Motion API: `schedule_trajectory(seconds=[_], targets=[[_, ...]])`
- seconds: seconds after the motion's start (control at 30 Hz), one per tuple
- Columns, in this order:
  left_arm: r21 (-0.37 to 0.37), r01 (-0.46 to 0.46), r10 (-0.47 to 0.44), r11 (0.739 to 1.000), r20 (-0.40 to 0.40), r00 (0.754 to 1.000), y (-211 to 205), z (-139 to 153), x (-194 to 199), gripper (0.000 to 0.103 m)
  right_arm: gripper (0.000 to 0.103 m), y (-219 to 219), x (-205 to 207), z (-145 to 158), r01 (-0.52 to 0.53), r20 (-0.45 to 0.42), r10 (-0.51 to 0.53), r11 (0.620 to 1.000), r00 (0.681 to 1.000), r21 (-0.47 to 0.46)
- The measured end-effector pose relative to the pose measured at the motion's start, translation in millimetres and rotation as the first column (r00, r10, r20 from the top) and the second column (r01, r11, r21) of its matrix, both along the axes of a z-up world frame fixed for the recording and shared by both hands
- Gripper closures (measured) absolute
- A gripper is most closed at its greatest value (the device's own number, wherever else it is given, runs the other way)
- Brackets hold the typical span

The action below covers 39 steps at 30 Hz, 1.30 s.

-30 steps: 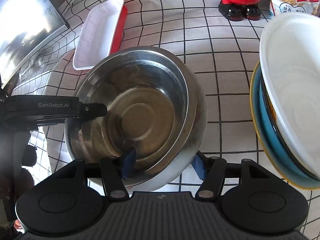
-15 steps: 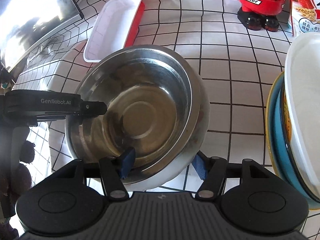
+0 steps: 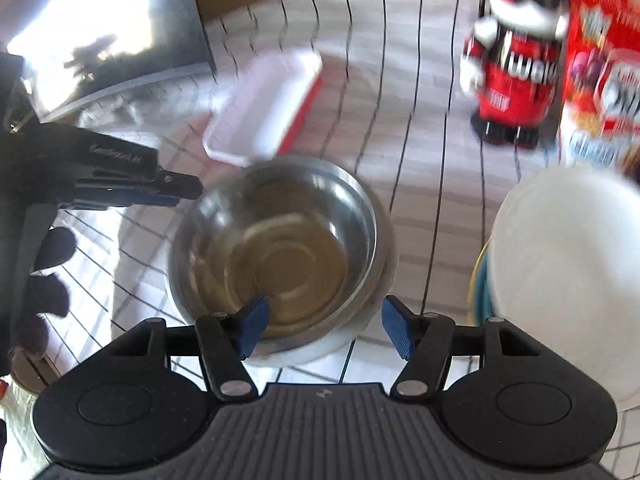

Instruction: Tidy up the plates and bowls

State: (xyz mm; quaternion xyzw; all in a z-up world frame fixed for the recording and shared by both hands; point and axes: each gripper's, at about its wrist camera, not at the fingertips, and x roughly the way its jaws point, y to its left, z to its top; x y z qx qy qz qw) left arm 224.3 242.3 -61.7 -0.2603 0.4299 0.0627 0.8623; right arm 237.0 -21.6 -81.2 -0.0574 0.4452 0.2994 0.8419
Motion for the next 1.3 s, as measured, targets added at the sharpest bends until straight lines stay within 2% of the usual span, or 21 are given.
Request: schedule_trajectory(seconds=[0.1,0.2,0.3,0.4,0.5,0.63,0.87,0.93,1.03,1.13,1.3], targets=[[-0.072,0.037,-0.031,0.997,0.084,0.996,-4,10,3,0.075,0.038,-12,-4,21,0.017,0.073,-0.02,0.999,0.997,0.047],[-0.093,0.086,-0.074,0.992,0.125,0.989,-19,13,7,0.075,0.036,-27,-1,37,0.069,0.14,-0.076,0.996,0.987,0.048],[-0.057,0.113,-0.102,0.992,0.167,0.981,-42,16,10,0.084,0.036,-45,8,50,0.122,0.18,-0.124,0.992,0.976,0.024],[-0.049,0.141,-0.127,0.989,0.221,0.967,-64,23,5,0.086,0.034,-68,17,60,0.161,0.214,-0.16,0.987,0.964,0.014],[-0.023,0.192,-0.178,0.981,0.283,0.942,-87,35,-1,0.087,0.031,-98,29,65,0.191,0.243,-0.194,0.981,0.951,0.035],[0.017,0.162,-0.159,0.987,0.316,0.935,-113,51,-1,0.09,0.031,-133,43,59,0.2,0.24,-0.203,0.979,0.949,0.037],[0.082,0.239,-0.253,0.967,0.26,0.932,-180,47,18,0.089,0.031,-184,55,34,0.204,0.166,-0.214,0.976,0.963,0.075],[0.104,0.249,-0.266,0.963,0.211,0.941,-193,38,20,0.089,0.031,-194,59,26,0.212,0.146,-0.223,0.973,0.964,0.087],[0.139,0.224,-0.243,0.965,0.144,0.959,-204,25,21,0.089,0.031,-200,58,15,0.193,0.15,-0.205,0.977,0.967,0.094],[0.122,0.176,-0.188,0.977,0.096,0.977,-209,14,21,0.088,0.031,-199,57,5,0.157,0.151,-0.168,0.984,0.974,0.082],[0.137,0.152,-0.161,0.979,0.052,0.986,-211,18,23,0.088,0.031,-192,74,-11,0.128,0.096,-0.134,0.99,0.986,0.065]])
